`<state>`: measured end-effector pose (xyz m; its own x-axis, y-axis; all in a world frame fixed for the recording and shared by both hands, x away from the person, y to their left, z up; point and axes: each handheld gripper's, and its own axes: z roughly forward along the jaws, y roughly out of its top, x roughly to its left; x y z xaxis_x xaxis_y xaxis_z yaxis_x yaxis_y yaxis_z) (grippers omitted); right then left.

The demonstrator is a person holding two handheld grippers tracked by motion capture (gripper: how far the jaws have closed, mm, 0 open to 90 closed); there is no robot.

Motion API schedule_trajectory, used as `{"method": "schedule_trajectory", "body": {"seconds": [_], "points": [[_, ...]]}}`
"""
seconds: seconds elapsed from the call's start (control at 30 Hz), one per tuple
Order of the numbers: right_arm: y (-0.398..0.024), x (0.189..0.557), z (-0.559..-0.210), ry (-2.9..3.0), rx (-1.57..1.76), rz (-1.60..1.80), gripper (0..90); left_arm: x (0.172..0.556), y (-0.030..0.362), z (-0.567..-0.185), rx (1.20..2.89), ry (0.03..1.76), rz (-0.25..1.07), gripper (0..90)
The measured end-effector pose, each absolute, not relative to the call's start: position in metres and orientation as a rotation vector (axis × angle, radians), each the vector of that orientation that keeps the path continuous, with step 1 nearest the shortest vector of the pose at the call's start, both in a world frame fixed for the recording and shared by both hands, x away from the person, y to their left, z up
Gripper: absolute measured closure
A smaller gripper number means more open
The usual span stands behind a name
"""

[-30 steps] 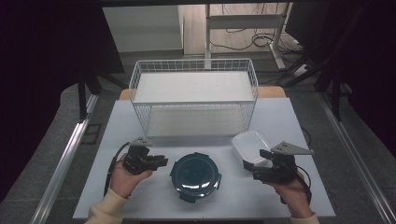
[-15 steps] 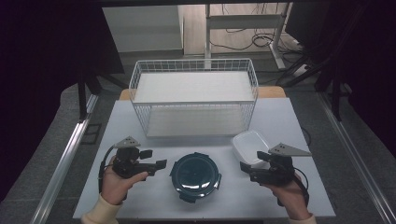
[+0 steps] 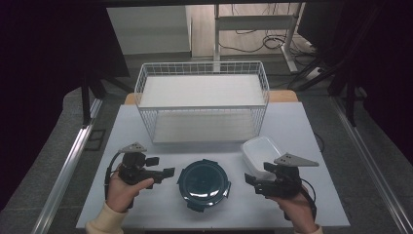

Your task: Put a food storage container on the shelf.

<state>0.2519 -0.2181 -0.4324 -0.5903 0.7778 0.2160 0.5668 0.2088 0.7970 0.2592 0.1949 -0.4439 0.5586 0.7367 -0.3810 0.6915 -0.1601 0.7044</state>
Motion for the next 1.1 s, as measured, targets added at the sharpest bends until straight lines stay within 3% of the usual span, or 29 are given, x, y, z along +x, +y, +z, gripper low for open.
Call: {"method": "schedule_trajectory", "body": {"seconds": [0.5, 1.1], "points": [[-0.185, 0.246, -0.445, 2.284, 1.428, 1.405, 15.1, 0.273, 0.178, -0.445, 1.895, 1.135, -0.043, 16.0], [-0.165, 0.239, -0.47, 2.298, 1.549, 1.438, 14.9, 0.283, 0.176, -0.478, 1.851, 1.187, -0.225, 17.2]]}}
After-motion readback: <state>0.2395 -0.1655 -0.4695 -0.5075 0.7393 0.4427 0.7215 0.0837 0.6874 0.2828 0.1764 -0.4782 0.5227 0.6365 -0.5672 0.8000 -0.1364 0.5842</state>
